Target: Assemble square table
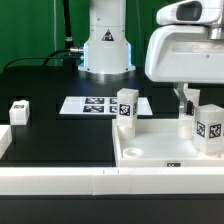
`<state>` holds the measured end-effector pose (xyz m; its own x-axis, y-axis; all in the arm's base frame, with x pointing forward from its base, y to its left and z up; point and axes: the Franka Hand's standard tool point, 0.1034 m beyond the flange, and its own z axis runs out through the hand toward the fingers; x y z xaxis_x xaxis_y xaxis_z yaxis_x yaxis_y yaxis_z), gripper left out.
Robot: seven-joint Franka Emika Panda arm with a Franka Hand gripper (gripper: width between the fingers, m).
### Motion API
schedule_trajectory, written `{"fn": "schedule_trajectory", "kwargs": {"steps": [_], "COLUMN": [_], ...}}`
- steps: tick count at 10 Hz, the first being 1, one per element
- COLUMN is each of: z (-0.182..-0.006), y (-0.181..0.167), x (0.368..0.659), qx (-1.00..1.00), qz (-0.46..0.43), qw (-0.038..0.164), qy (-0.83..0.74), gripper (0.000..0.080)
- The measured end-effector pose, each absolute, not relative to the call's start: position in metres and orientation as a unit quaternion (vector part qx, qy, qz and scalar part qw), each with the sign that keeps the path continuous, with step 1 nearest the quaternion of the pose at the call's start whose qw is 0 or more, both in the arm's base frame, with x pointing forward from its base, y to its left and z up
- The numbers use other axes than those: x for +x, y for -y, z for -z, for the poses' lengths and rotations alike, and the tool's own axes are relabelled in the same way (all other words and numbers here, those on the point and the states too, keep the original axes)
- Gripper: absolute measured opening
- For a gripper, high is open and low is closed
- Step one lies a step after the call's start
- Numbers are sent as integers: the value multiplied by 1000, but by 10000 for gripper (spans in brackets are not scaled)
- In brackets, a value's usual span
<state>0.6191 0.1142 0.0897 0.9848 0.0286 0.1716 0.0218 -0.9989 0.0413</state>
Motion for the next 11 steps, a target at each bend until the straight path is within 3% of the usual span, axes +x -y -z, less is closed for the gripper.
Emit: {"fn": "schedule_trajectory", "kwargs": {"steps": [2, 3, 4, 8, 11], "z": [-89, -89, -89, -89, -88], "y": [-115, -115, -114, -114, -112], "x": [619, 619, 619, 619, 618], "qx": [996, 996, 996, 992, 951], "qz": [-87, -87, -87, -88, -85], "qw": [20, 19, 18, 10, -16], "qy": [-14, -10, -1, 89, 296], "gripper": [381, 381, 283, 284, 284]}}
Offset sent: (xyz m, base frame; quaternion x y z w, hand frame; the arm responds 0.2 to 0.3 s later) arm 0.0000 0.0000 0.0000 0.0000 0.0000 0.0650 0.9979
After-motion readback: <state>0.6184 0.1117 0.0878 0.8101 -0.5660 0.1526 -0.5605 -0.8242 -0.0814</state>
